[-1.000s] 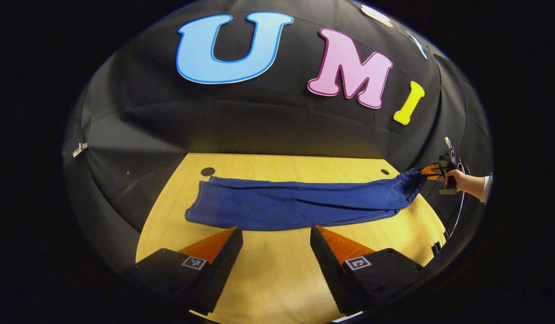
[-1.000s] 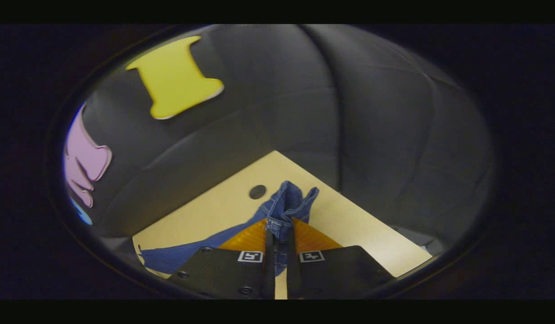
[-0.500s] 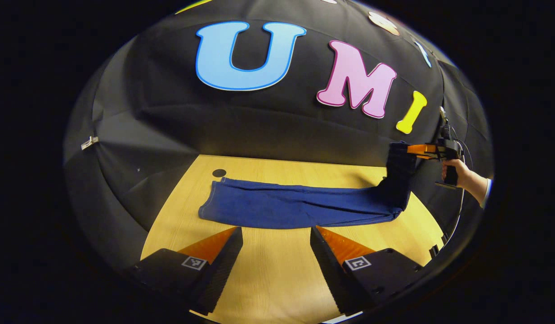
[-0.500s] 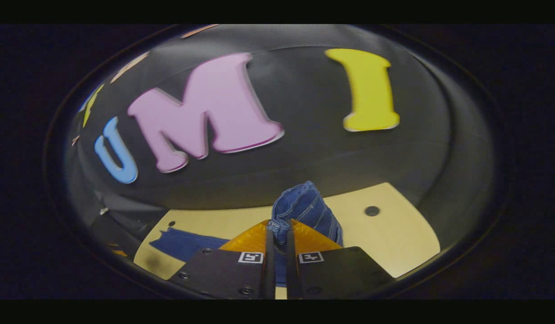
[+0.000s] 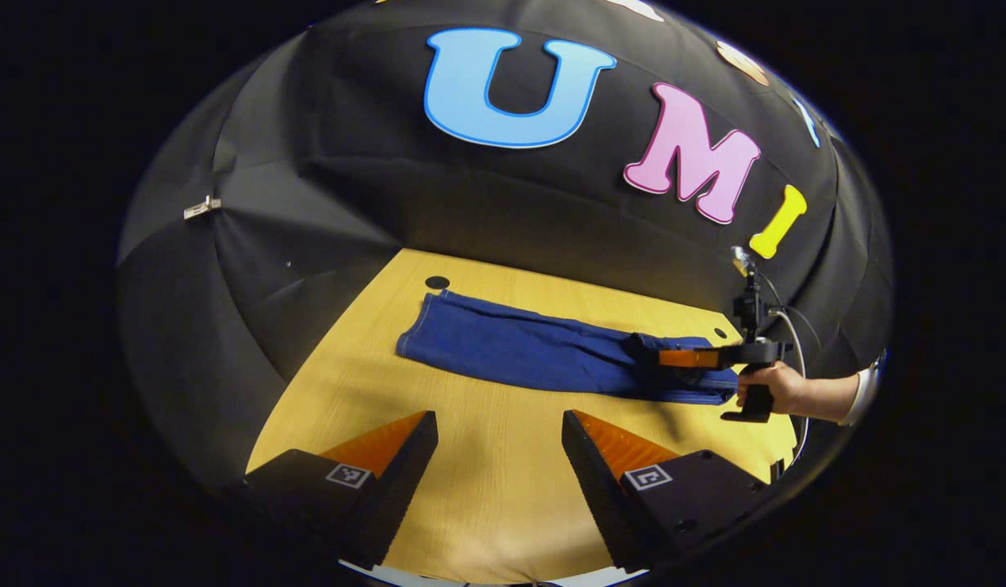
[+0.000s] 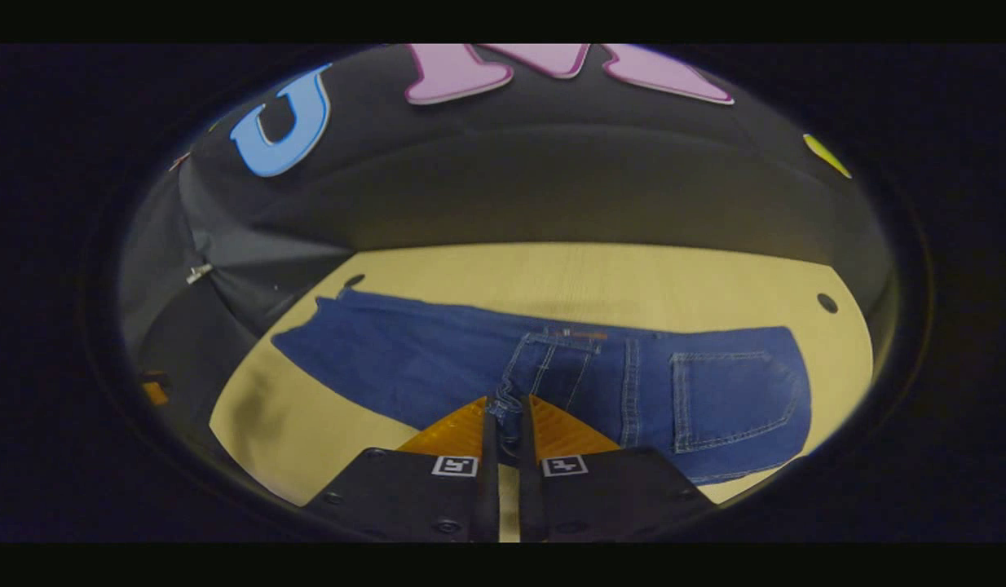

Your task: Grasp the waist and the cuffs of the jeans and fold them to make the two legs overlap; first hold the waist and fold one-third of the jeans toward the cuffs, then hold the cuffs and fold the remaining one-third in the same direction to finish folding.

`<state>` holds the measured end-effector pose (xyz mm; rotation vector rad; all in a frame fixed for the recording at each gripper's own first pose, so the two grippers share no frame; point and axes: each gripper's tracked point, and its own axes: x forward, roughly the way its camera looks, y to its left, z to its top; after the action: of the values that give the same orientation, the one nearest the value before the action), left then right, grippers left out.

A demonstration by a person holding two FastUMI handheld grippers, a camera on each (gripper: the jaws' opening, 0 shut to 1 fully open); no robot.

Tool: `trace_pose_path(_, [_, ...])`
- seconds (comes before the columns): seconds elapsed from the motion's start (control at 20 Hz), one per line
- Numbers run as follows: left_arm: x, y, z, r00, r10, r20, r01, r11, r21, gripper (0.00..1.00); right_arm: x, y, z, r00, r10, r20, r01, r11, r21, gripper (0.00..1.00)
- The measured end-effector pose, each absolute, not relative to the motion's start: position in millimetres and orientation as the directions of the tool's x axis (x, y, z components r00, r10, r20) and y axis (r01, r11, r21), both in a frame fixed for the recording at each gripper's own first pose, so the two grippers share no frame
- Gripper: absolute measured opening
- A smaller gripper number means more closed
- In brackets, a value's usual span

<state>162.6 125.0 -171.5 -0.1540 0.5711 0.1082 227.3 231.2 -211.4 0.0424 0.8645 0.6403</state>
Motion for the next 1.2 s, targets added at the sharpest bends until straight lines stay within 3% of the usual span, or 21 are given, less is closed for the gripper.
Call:
trace_pose_path(0.25, [181.5, 128.2, -178.6, 0.816, 0.048, -0.577, -0.163, 0.975, -0.15, 0.97, 223.5, 238.8, -226.0, 0.416, 0.574, -0.706, -0.495, 0.794, 0.354, 0.1])
trace_pose_path(0.3, [188.1, 126.8, -180.0, 0.813, 0.038, -0.582, -0.16, 0.974, -0.161, 0.97, 217.2, 245.1, -226.4, 0.374, 0.596, -0.71, -0.488, 0.778, 0.396, 0.33])
trace_pose_path(0.35, [193.7, 126.5, -182.5, 0.809, 0.028, -0.587, -0.157, 0.973, -0.169, 0.92, 211.4, 249.5, -227.8, 0.342, 0.61, -0.714, -0.484, 0.766, 0.423, 0.36])
trace_pose_path(0.4, [199.7, 126.9, -184.3, 0.802, 0.02, -0.597, -0.154, 0.972, -0.175, 0.97, 209.2, 254.1, -222.5, 0.332, 0.632, -0.701, -0.493, 0.749, 0.442, 0.47])
trace_pose_path(0.6, [229.9, 141.3, -180.0, 0.767, -0.002, -0.641, -0.147, 0.973, -0.179, 0.97, 203.9, 258.4, -179.7, 0.342, 0.702, -0.625, -0.536, 0.692, 0.484, 0.98])
trace_pose_path(0.8, [276.0, 175.1, -154.2, 0.746, -0.014, -0.666, -0.186, 0.956, -0.228, 0.97, 208.3, 232.5, -112.9, 0.395, 0.75, -0.531, -0.591, 0.65, 0.478, 0.98])
trace_pose_path(0.85, [287.8, 190.2, -157.9, 0.727, -0.005, -0.686, -0.202, 0.954, -0.222, 0.92, 207.2, 222.5, -99.7, 0.407, 0.76, -0.506, -0.612, 0.639, 0.467, 0.98])
trace_pose_path(0.9, [299.1, 203.6, -162.9, 0.709, 0.01, -0.705, -0.22, 0.953, -0.208, 0.97, 206.0, 211.0, -90.6, 0.42, 0.765, -0.489, -0.629, 0.634, 0.451, 0.98])
trace_pose_path(1.2, [344.4, 249.6, -217.6, 0.563, 0.048, -0.825, -0.3, 0.942, -0.15, 0.97, 170.7, 129.2, -95.6, 0.453, 0.734, -0.507, -0.599, 0.671, 0.437, 0.97])
